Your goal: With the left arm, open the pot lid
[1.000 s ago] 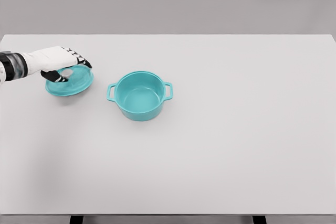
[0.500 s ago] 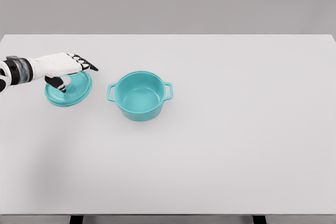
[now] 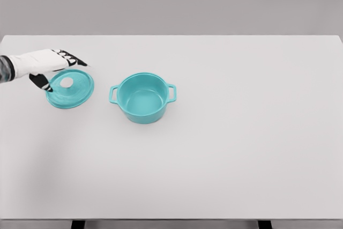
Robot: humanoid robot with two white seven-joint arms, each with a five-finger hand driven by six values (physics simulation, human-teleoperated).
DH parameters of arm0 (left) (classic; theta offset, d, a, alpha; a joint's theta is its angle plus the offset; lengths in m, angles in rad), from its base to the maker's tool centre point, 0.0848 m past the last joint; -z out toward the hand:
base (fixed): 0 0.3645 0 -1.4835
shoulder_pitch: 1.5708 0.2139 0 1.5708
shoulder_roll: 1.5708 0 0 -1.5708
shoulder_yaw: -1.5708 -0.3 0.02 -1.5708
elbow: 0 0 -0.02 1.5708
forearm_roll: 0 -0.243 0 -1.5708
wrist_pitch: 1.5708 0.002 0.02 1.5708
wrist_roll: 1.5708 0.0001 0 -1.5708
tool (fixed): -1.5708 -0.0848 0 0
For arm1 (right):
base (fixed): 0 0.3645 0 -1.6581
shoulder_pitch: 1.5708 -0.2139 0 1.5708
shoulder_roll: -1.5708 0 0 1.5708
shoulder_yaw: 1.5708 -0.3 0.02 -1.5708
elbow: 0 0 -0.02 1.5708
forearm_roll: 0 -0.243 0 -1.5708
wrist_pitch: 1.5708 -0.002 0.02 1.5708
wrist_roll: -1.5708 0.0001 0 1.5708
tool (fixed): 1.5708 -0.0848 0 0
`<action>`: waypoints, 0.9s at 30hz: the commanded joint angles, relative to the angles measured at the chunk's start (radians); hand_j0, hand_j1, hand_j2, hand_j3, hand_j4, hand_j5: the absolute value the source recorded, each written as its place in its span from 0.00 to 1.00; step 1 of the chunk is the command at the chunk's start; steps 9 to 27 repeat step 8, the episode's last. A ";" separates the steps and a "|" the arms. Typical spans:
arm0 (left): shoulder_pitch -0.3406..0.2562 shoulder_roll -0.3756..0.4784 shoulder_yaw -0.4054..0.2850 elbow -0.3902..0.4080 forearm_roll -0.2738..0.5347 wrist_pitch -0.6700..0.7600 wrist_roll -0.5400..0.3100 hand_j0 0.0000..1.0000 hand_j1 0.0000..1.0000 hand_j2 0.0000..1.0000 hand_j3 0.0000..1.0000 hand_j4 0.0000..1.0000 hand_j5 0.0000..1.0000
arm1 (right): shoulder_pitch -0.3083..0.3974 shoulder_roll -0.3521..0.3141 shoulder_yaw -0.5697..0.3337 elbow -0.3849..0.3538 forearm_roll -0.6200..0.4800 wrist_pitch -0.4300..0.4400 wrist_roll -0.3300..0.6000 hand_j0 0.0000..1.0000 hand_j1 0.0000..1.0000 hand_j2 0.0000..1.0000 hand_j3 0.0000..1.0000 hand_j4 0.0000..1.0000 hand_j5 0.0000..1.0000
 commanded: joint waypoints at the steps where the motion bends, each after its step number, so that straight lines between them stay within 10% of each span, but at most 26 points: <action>1: 0.002 0.008 0.035 -0.001 0.069 0.002 0.001 1.00 1.00 1.00 1.00 1.00 1.00 | 0.000 0.000 0.000 0.000 0.000 0.000 0.000 1.00 1.00 1.00 1.00 1.00 1.00; 27: 0.012 0.008 0.030 -0.004 0.117 0.002 -0.001 1.00 1.00 1.00 1.00 1.00 1.00 | 0.000 0.000 0.000 0.000 0.000 0.000 0.000 1.00 1.00 1.00 1.00 1.00 1.00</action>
